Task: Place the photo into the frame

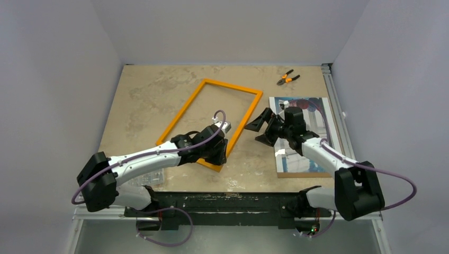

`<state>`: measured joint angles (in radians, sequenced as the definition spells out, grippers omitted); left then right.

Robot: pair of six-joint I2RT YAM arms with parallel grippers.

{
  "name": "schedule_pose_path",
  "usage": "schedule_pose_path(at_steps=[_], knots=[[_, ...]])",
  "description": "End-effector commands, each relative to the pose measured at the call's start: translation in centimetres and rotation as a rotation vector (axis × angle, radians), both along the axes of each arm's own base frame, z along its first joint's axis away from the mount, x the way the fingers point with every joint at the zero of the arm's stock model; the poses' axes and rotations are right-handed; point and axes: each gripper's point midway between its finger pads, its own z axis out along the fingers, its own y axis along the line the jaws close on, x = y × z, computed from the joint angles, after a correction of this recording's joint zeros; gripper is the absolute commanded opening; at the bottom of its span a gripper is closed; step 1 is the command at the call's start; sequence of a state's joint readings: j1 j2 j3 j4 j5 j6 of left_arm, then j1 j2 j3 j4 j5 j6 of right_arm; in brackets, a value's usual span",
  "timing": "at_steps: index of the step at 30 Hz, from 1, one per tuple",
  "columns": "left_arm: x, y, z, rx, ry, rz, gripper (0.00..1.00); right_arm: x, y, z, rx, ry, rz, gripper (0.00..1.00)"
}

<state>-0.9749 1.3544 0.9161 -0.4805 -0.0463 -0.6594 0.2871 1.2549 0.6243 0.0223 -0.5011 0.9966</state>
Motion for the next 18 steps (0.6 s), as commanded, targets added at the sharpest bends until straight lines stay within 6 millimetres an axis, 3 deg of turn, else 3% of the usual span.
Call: schedule_pose_path(at_steps=[1, 7, 15, 18], knots=[[-1.3, -1.7, 3.1, -0.147, -0.017, -0.03, 0.0, 0.7, 2.1, 0.8, 0.079, -0.019, 0.03, 0.94], [-2.8, -2.1, 4.2, -0.212, -0.009, -0.067, 0.0, 0.9, 4.0, 0.9, 0.138, -0.019, 0.05, 0.92], [-4.1, -1.6, 4.7, -0.237, -0.011, -0.082, 0.0, 2.4, 4.6, 2.1, 0.174, -0.035, 0.04, 0.79], [-4.3, -1.1, 4.7, -0.241, -0.013, -0.075, 0.0, 2.7, 4.4, 2.3, 0.173, -0.028, 0.016, 0.7]])
